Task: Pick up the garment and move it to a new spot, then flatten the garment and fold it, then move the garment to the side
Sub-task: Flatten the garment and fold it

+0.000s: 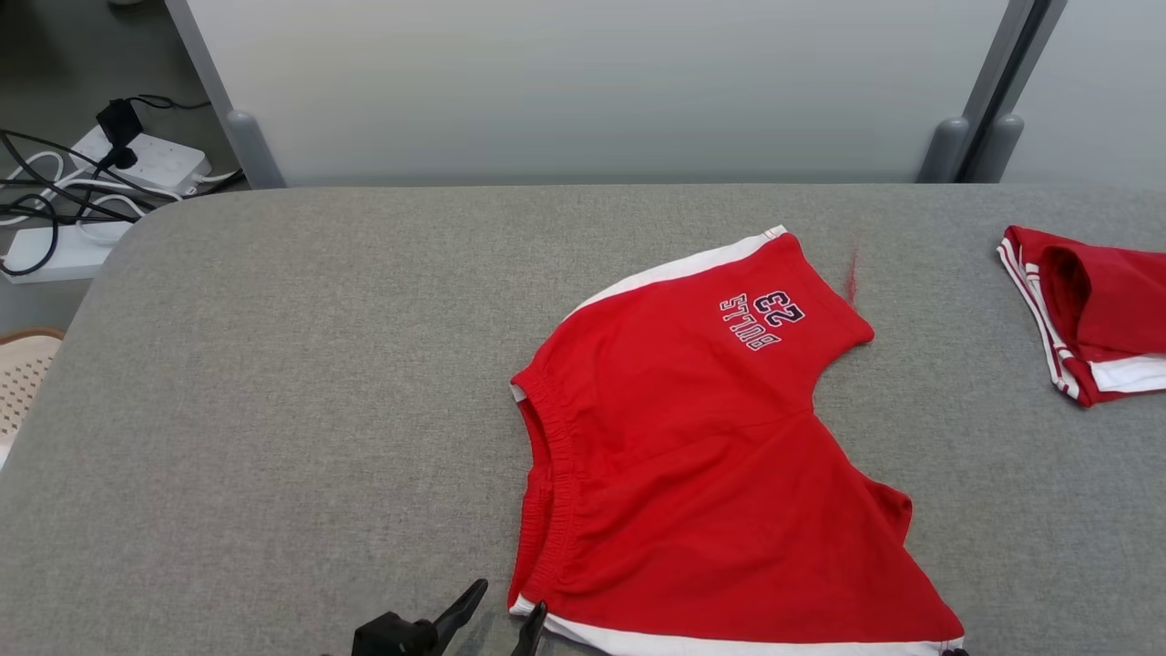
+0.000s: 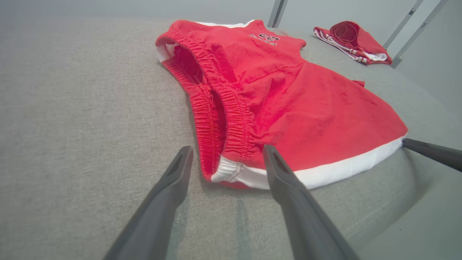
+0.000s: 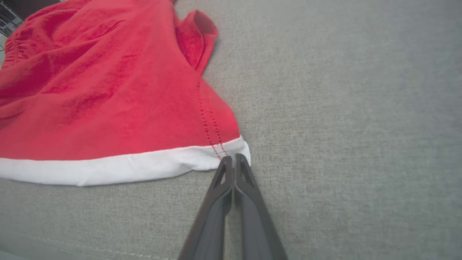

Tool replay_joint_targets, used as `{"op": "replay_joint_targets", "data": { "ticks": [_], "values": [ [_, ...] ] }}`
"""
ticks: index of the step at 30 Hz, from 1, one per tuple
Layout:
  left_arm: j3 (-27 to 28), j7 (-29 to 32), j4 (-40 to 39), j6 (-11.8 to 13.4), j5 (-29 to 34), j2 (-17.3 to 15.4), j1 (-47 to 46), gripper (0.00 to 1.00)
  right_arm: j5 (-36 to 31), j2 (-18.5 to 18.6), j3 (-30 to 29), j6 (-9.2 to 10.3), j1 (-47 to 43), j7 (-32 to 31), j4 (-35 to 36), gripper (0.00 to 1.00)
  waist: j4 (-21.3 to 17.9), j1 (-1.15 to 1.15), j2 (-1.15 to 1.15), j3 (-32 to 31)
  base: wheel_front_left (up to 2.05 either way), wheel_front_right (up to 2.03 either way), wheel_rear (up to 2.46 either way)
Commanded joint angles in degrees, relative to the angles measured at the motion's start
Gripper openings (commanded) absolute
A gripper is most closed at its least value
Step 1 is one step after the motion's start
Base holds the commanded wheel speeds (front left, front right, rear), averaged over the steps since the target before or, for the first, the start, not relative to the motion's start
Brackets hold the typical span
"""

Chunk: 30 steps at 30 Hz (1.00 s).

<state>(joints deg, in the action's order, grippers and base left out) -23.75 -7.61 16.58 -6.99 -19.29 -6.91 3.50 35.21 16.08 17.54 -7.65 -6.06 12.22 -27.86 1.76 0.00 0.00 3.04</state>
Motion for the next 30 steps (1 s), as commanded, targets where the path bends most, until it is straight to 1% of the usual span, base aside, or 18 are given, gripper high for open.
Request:
{"op": "replay_joint_targets", "data": {
  "ticks": [1,7,8,9,10,11,17,29,30],
  "values": [
    [1.53,-0.23,-1.85,0.07,0.15,-0.57,-3.21,1.00,0.38,1.54,0.88,0.16,2.06,1.19,0.28,1.00,-0.09,0.00,0.00,0.36,0.00,0.00,0.00],
    [1.10,-0.16,-2.04,0.23,0.13,-0.83,-3.53,1.00,-0.02,1.83,1.27,0.16,3.03,1.69,-0.40,0.99,-0.49,0.00,0.00,0.80,0.00,0.00,0.00],
    [1.01,-0.19,-2.01,0.23,0.09,-0.82,-3.60,1.00,0.04,1.86,1.58,0.16,3.27,1.72,-0.48,0.50,-0.48,0.00,0.00,0.82,0.00,0.00,0.00],
    [0.89,-0.19,-1.99,0.23,0.08,-0.79,-3.69,1.00,0.13,1.89,1.84,0.16,3.49,1.75,-0.59,0.33,-0.44,0.00,0.00,0.84,0.00,0.00,0.00],
    [0.77,-0.18,-1.96,0.23,0.06,-0.76,-3.79,1.00,0.20,1.99,2.32,0.16,3.67,1.76,-0.63,0.15,-0.37,0.00,0.00,0.85,0.00,0.00,0.00],
    [0.67,-0.16,-1.92,0.22,0.02,-0.74,-3.88,1.00,0.26,2.14,2.73,0.16,3.82,1.78,-0.70,0.00,-0.30,0.00,0.00,0.86,0.00,0.00,0.00],
    [-0.41,1.30,-1.21,0.52,1.00,-1.42,-4.86,1.00,0.93,2.94,4.34,0.16,4.33,1.95,-0.89,0.00,-0.01,0.00,0.00,1.28,0.00,0.00,0.00],
    [-4.25,5.76,1.37,0.06,1.56,-2.42,-7.61,1.00,1.84,4.13,5.46,0.16,5.19,2.30,-0.93,0.00,-0.70,0.00,0.00,1.91,0.00,0.00,0.00],
    [-4.50,6.12,1.69,0.04,1.54,-2.50,-7.82,0.74,1.89,4.22,5.54,0.16,5.25,2.32,-0.90,0.00,-0.82,0.00,0.00,1.94,0.00,0.00,0.00]
  ]
}}
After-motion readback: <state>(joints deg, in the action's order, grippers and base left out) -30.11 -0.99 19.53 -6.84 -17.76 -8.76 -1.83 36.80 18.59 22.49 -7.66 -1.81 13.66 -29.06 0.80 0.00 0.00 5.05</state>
